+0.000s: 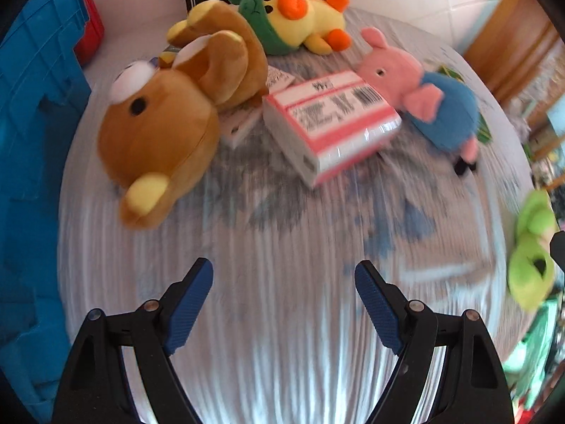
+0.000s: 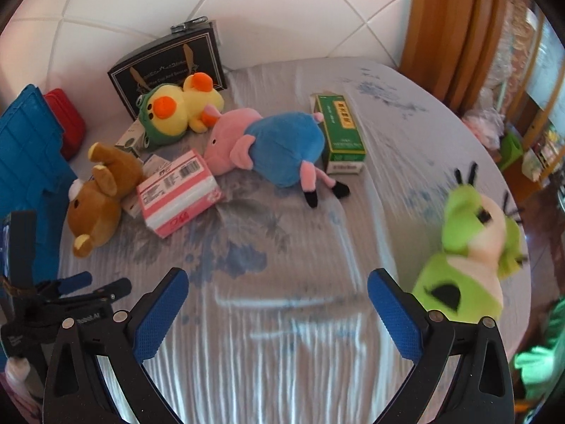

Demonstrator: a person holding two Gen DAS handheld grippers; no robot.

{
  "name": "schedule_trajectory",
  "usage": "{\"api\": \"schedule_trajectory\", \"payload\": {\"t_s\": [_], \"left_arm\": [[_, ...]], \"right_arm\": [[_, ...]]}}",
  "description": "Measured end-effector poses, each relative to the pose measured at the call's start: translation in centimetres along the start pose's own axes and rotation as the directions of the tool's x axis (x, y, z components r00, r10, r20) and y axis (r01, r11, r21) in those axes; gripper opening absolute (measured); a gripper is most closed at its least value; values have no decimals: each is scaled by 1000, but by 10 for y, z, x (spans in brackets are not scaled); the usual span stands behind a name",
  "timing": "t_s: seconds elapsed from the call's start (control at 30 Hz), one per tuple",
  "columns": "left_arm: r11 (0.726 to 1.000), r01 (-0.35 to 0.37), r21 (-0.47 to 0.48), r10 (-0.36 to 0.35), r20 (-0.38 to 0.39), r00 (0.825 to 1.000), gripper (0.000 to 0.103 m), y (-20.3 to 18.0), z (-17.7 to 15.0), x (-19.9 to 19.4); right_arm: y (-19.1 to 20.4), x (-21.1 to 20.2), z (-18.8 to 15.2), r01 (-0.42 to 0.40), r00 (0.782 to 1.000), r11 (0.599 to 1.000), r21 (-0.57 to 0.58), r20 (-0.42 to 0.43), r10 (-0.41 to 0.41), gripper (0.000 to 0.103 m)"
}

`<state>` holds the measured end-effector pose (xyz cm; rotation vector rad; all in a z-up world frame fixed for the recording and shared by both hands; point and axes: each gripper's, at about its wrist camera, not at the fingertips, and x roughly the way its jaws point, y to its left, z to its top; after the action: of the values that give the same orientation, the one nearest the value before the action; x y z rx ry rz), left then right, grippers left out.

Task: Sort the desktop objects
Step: 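Move both tools toward the toys on the bed, then grasp the pink-and-white tissue pack with the left tool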

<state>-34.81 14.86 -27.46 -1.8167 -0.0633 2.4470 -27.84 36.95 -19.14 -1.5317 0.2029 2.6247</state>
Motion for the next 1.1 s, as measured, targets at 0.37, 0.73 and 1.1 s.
{"api": "schedule_trajectory", "payload": {"t_s": [0.37,0.73,1.1], "left_arm": [[995,-93,-40,94,10,996,83,-45,105,44],[974,155,-163,-145,73,987,103,-13,92,77],[995,-86,-56,95,184,978,86,23,41,23]], "right_arm": [[-63,81,94,3,998,999,-45,-58,-6,103],[-56,119,114,-86,994,994,-72,-72,81,103],[35,99,93,-293,956,927,-232,-43,292,72]]}}
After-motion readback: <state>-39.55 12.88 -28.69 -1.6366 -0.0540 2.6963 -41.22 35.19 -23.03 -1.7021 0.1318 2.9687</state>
